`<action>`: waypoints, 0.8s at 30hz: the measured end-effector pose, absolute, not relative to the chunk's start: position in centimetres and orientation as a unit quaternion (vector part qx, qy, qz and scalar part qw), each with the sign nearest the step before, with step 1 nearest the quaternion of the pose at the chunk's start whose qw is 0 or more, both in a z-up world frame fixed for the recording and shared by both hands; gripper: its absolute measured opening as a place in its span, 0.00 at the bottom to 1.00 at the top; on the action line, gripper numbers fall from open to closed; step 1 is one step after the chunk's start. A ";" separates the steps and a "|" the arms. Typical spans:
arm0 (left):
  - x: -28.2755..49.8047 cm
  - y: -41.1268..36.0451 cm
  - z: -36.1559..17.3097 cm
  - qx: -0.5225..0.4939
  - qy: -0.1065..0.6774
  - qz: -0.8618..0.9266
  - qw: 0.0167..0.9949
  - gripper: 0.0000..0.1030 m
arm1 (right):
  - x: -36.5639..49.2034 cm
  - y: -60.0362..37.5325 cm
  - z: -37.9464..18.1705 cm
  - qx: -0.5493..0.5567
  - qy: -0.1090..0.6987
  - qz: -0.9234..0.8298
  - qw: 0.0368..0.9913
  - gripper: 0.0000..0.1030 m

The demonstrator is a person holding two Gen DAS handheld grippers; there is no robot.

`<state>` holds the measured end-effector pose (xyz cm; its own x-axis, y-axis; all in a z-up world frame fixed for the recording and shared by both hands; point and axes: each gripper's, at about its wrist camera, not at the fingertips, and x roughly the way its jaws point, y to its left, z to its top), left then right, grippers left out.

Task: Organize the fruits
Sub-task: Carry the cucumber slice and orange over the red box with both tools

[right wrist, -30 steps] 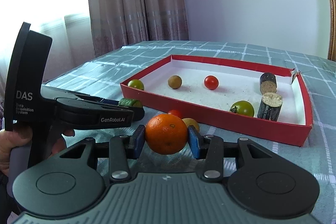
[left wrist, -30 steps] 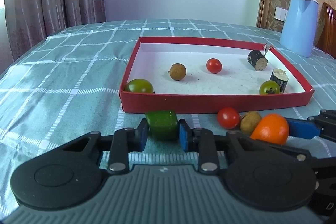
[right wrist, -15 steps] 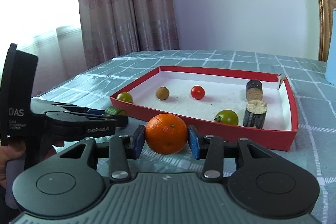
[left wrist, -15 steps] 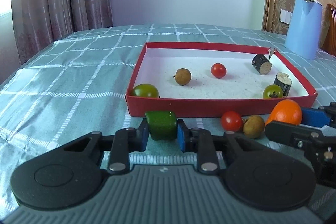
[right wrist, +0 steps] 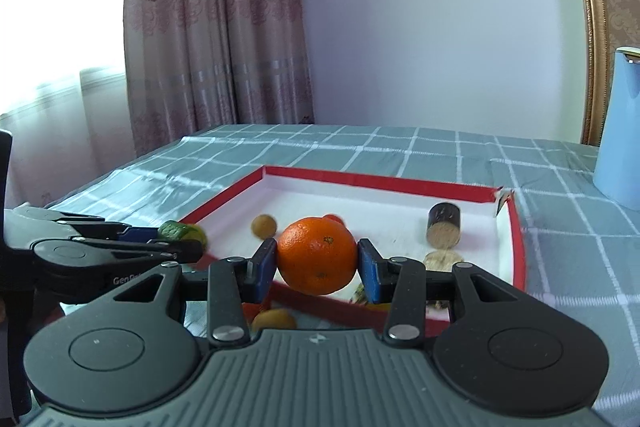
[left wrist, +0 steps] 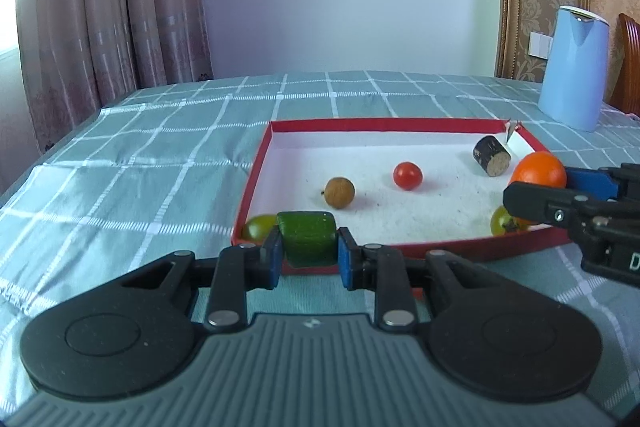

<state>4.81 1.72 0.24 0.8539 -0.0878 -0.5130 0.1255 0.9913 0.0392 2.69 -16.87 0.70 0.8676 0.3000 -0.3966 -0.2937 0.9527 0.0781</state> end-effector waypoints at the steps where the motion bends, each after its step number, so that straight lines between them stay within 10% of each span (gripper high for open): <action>1: 5.0 1.6 0.3 0.036 0.264 -0.054 0.962 0.24 | 3.0 -16.9 0.7 0.007 0.208 0.152 0.966 0.41; 24: 14.4 0.2 -0.8 0.032 0.304 0.001 0.952 0.23 | 11.8 -15.7 -1.0 -0.002 0.282 0.113 0.953 0.41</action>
<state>14.42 0.22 -0.79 0.8147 0.0203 -0.5796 0.0183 0.9980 0.0605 11.77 -15.71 -0.97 0.8161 0.2140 -0.5369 -0.2158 0.9746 0.0603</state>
